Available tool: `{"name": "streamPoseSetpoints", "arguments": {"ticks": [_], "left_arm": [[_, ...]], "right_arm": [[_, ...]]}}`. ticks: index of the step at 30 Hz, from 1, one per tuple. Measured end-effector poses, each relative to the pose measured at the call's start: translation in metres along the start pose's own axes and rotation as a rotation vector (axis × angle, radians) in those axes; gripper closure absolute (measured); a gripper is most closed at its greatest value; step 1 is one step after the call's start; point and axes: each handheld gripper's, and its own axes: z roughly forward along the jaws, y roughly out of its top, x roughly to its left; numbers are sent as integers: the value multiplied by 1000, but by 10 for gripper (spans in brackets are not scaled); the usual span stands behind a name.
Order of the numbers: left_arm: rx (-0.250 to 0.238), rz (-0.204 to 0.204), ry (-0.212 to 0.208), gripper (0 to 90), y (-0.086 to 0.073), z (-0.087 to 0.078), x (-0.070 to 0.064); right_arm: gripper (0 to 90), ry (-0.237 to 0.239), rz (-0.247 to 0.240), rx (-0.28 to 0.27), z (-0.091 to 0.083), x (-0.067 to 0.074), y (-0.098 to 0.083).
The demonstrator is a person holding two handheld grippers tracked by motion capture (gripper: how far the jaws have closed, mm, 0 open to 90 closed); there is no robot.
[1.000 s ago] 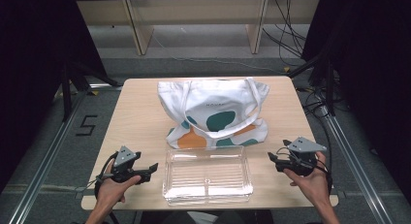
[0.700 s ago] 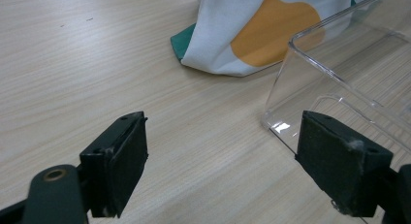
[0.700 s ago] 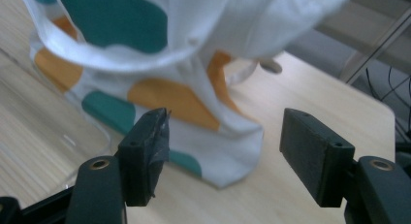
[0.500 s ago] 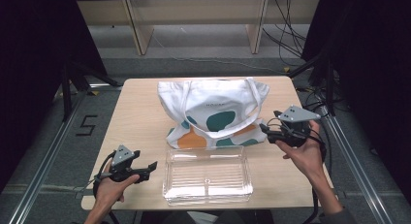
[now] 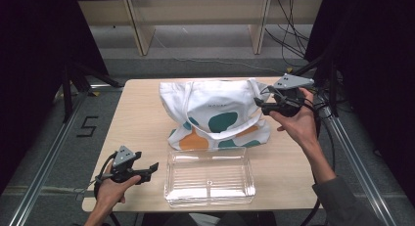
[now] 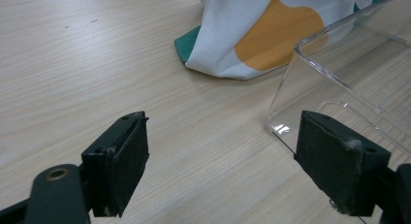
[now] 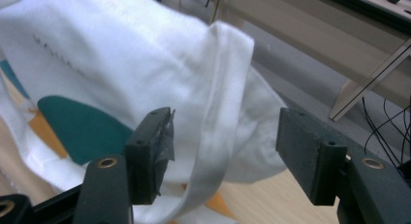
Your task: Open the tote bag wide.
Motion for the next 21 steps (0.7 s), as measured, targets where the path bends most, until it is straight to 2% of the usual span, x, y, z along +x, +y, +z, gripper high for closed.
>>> {"name": "streamPoseSetpoints", "arguments": {"ticks": [1, 6, 11, 12, 14, 15, 16, 18, 19, 20, 21], "left_arm": [[1, -1, 2, 187, 0, 0, 0], [7, -12, -1, 188, 0, 0, 0], [-1, -18, 2, 189, -1, 0, 1], [-2, -15, 2, 189, 0, 0, 1], [-3, -17, 1, 189, 0, -1, 2], [-2, -21, 1, 189, -1, 0, 2], [-1, -21, 0, 188, -1, 0, 2], [-1, -21, 0, 188, -1, 0, 2], [-2, -21, -1, 188, -1, 0, 2], [-1, -21, -1, 188, -1, 0, 2], [1, -11, 1, 188, 0, -1, 2]], "right_arm": [[422, -12, -7, -24, 4, -2, 5], [466, -14, -4, -25, 9, -2, 13], [511, -4, -5, 5, 20, -2, 24], [541, -3, -27, 11, 25, -4, 27], [557, 3, -22, 18, 27, -3, 28], [598, 1, -13, 18, 28, -3, 30], [664, -5, -40, 21, 29, -4, 31], [743, -20, -59, 28, 29, -5, 31], [868, 0, -97, 26, 26, -7, 30], [868, 0, -97, 26, 26, -7, 30], [887, 4, -134, 42, 22, -5, 30]]}}
